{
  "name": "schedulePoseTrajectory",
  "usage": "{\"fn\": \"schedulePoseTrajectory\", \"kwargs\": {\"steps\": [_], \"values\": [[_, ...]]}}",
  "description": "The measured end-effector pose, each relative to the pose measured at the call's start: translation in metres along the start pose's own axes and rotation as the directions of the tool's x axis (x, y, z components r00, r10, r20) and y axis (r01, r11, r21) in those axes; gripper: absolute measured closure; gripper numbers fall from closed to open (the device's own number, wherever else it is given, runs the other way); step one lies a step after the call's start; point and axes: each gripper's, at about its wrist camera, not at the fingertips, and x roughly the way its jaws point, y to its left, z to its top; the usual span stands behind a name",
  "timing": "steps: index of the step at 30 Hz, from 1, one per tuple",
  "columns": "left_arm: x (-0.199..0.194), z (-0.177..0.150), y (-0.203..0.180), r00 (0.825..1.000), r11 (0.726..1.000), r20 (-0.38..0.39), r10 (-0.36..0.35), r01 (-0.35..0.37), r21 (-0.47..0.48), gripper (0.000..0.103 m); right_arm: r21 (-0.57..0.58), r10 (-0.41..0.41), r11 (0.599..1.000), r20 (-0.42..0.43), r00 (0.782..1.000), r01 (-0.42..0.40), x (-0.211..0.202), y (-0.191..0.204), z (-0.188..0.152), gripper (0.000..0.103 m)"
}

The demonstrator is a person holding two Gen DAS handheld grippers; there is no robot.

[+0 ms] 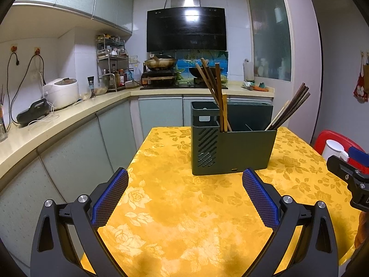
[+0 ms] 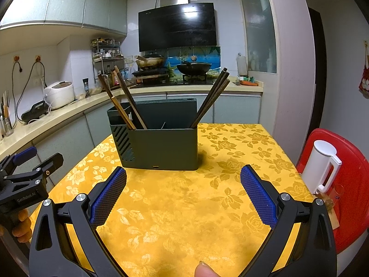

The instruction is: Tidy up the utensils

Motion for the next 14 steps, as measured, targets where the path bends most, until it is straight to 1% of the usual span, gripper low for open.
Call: {"fn": "schedulePoseTrajectory", "kwargs": {"steps": [4,7,14], "values": [[0.0038,-0.0013,0.0,1.0,1.0,-0.018,0.0,0.0,-0.005,0.007,0.0,0.0,1.0,-0.001,1.0,0.0,0.0003,-0.0007,0.0001,0.007],[0.0033,-0.0013,-0.0033,1.0,0.999,-0.015,0.027,-0.027,0.018,0.007,0.0,0.001,1.0,0.001,1.0,-0.001,0.0,-0.0001,0.0001,0.007],[0.003,-0.0003,-0.0042,0.999,1.0,-0.027,0.018,-0.017,0.015,0.007,-0.002,0.003,1.0,0.0,1.0,-0.003,0.0013,0.0016,-0.0028,0.007]]}}
